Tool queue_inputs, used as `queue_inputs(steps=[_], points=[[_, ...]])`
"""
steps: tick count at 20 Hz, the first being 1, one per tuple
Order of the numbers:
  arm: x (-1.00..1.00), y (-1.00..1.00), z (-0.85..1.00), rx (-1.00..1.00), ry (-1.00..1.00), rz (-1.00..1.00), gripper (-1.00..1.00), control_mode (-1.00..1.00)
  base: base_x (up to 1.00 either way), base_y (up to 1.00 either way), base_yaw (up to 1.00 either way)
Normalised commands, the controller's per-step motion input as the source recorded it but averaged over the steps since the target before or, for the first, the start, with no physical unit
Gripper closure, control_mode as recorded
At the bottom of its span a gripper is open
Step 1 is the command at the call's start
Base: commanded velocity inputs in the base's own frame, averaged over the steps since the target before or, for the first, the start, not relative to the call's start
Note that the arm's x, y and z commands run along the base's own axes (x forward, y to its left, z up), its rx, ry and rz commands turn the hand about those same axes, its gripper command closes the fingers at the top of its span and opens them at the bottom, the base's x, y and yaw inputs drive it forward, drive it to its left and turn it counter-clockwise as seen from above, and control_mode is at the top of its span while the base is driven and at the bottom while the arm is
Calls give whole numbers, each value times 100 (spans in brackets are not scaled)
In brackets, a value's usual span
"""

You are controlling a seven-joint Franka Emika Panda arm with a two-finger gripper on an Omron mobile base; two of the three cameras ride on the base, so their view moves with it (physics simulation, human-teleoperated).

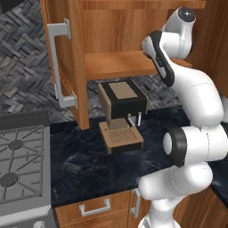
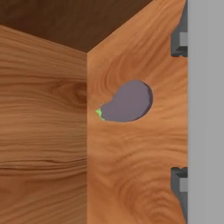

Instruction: Pick the eggplants from the cabinet and place them in one bowl. Pick the potato from the sink and place it in the other bowl.

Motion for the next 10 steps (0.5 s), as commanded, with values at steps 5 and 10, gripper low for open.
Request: queue_inputs(steps=[5,10], points=[[29,0,-10,0,0,0,-100,-100,0,0,0],[23,0,-21,0,1,0,-100,-100,0,0,0]])
